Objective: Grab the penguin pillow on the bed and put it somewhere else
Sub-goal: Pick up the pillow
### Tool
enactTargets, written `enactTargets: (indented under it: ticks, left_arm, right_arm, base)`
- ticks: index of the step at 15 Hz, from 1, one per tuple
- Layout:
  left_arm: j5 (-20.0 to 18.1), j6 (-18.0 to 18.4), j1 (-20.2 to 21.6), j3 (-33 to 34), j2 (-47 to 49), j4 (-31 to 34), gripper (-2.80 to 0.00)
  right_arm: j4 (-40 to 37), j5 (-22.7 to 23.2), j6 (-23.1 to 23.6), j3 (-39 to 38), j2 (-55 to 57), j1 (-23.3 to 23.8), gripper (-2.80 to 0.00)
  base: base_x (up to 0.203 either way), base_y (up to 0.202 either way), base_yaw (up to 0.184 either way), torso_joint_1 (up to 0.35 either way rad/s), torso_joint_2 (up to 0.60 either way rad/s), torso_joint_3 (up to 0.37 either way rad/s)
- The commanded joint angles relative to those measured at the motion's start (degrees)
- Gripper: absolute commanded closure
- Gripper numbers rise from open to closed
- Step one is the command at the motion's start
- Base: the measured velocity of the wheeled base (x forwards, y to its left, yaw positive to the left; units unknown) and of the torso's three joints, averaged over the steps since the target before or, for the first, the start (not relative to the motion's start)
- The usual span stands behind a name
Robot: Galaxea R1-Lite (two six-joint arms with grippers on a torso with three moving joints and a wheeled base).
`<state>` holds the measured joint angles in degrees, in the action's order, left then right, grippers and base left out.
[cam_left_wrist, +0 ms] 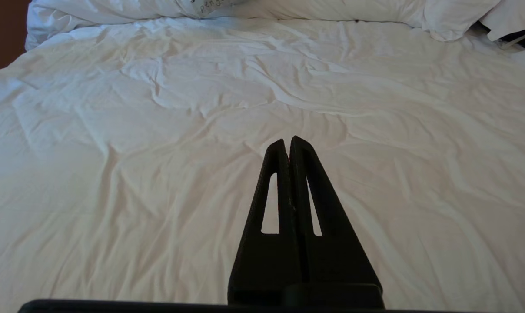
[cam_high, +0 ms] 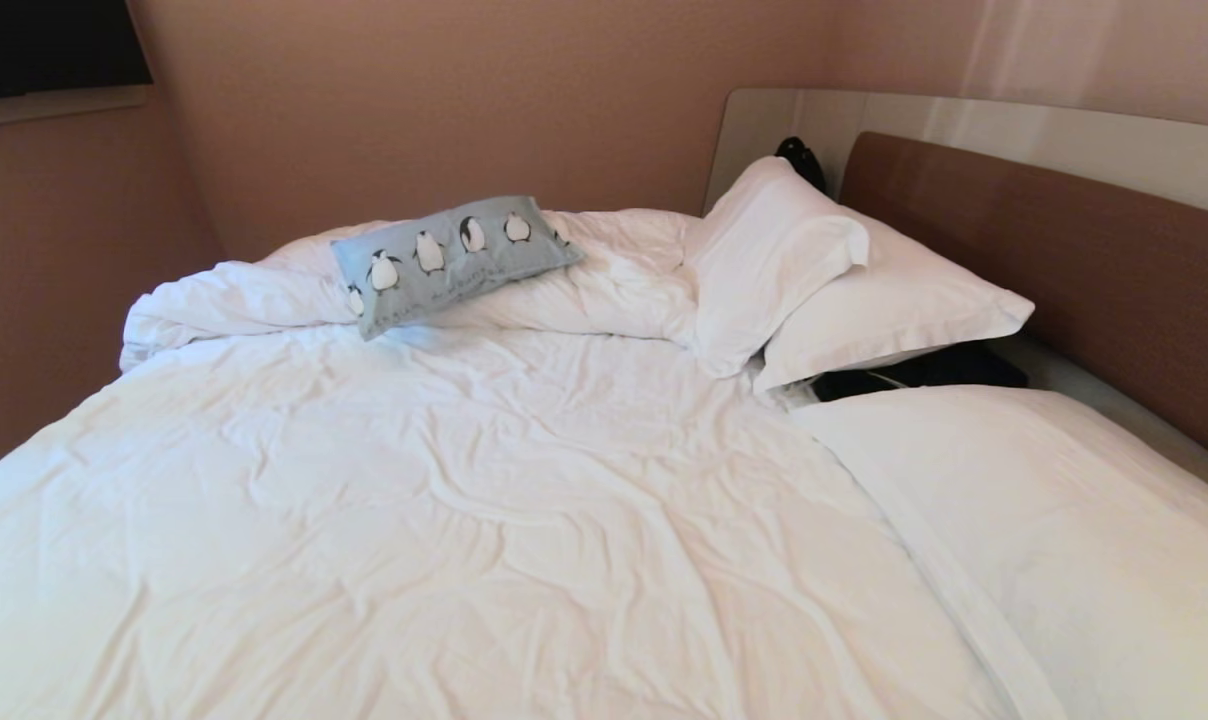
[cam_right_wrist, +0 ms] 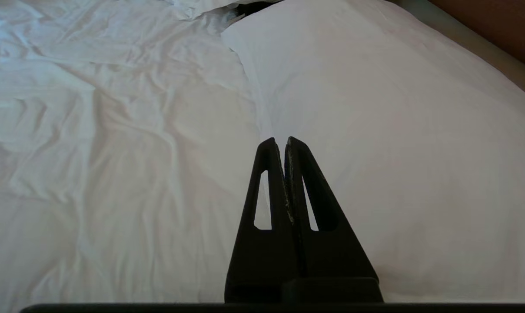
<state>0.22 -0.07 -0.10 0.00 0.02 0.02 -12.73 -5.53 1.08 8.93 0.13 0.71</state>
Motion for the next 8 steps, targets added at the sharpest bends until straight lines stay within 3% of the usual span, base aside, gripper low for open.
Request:
enactTargets:
  ticks: [1,5,8]
  left_arm:
    - [0.04,-0.01,0.01,0.0,-0.02,-0.11,0.0]
    - [0.04,-0.01,0.01,0.0,-0.02,-0.02,0.0]
    - [0.04,-0.01,0.01,0.0,-0.02,-0.02,0.0]
  right_arm:
    - [12.82,-0.35,0.41,-1.9,-0.05,0.0,0.0]
    - [13.08,0.66,5.01,-5.08,-0.05,0.0,0.0]
    - [16.81,1.51,4.69,-7.83,-0.05,0.0,0.0]
  base:
    - [0.0,0.0,0.0,0.0,0.0,0.0]
    - [0.0,0.0,0.0,0.0,0.0,0.0]
    - [0.0,0.0,0.0,0.0,0.0,0.0]
